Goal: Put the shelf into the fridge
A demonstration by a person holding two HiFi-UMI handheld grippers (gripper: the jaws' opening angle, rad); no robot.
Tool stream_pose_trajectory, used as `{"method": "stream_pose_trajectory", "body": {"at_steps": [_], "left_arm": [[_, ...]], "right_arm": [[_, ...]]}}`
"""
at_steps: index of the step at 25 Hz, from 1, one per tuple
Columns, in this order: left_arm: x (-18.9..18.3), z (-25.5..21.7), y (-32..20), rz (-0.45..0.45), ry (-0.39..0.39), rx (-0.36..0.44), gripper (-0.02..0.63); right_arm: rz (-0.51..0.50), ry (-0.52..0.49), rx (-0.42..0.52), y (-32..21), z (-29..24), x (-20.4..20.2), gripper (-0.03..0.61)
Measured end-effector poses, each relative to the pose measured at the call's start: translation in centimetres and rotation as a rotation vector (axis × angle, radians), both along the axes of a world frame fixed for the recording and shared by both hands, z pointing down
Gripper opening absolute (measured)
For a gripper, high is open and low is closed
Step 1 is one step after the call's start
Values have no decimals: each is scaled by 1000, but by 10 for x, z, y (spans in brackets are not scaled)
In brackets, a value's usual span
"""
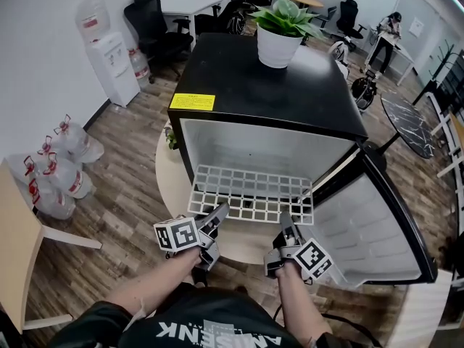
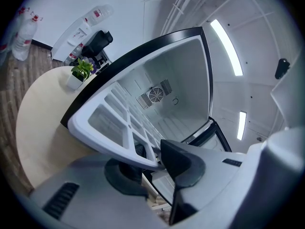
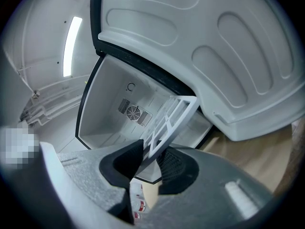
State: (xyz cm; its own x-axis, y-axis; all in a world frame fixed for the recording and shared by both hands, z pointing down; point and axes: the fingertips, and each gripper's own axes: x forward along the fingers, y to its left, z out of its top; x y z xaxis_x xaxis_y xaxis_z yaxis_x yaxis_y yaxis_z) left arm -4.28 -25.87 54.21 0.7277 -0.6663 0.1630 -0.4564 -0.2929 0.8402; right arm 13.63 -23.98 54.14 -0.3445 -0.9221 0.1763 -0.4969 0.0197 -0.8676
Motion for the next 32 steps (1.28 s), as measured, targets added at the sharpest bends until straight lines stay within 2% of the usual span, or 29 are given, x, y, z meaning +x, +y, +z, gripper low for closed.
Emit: {"method": "stream_pose_trajectory", "body": {"at_steps": [12, 24, 28, 32], "left_arm": [[3, 0, -2, -2, -3, -2, 95], [3, -2, -7, -23, -2, -15, 94], [4, -2, -12, -27, 1, -16, 94], [3, -1, -15, -19, -1, -20, 93]], "right_arm": [[8, -11, -6, -8, 0, 3, 87], [-54, 101, 33, -13, -5, 6, 92], [-71, -1, 11, -8, -4, -5, 101], [-112, -40, -4, -3, -1, -16, 103]]}}
